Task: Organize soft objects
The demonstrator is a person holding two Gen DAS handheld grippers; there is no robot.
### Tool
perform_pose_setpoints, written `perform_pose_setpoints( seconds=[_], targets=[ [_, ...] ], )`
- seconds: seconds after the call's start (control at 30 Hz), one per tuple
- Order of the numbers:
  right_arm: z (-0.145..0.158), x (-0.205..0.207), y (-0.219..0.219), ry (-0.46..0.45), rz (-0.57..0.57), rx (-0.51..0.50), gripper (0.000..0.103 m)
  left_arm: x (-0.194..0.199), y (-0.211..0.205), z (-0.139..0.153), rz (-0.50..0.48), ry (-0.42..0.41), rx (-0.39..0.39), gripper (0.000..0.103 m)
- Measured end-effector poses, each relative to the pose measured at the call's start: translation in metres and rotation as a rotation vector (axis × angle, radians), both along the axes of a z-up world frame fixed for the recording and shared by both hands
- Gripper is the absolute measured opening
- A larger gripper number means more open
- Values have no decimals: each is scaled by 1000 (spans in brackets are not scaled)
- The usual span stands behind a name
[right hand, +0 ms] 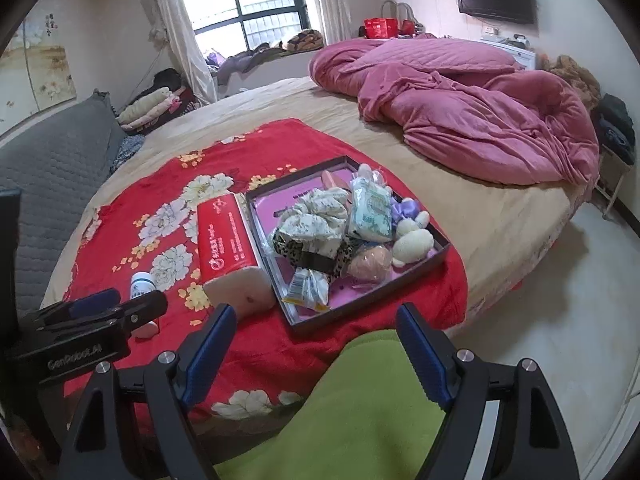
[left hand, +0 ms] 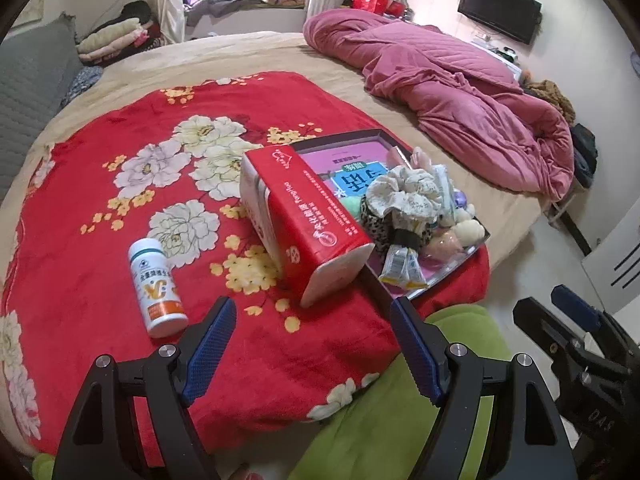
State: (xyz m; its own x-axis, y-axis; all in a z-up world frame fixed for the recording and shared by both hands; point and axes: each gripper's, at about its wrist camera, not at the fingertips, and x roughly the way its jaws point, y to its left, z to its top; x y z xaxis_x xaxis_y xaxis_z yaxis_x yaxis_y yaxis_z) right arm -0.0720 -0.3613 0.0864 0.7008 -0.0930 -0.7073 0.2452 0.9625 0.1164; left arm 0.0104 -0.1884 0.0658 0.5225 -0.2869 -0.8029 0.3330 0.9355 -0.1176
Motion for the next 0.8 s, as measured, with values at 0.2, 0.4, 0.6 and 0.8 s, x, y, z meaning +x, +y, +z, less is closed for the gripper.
perform_pose_setpoints(
  seconds=[0.2, 0.4, 0.6, 0.8],
  targets=[
    [-5, -3, -1, 24, -40, 2, 81, -9, 0, -2, 0, 1, 19, 80],
    [-1, -11, 3, 14, -48, 0, 81, -19, 3, 1, 5, -7, 10, 81],
    [3, -17, 10, 13, -44, -16, 81, -28, 9, 1, 31, 1, 19, 81],
    [5, -19, 11, 17, -46, -16, 81, -32, 8, 2, 13, 0, 17, 81]
  ],
)
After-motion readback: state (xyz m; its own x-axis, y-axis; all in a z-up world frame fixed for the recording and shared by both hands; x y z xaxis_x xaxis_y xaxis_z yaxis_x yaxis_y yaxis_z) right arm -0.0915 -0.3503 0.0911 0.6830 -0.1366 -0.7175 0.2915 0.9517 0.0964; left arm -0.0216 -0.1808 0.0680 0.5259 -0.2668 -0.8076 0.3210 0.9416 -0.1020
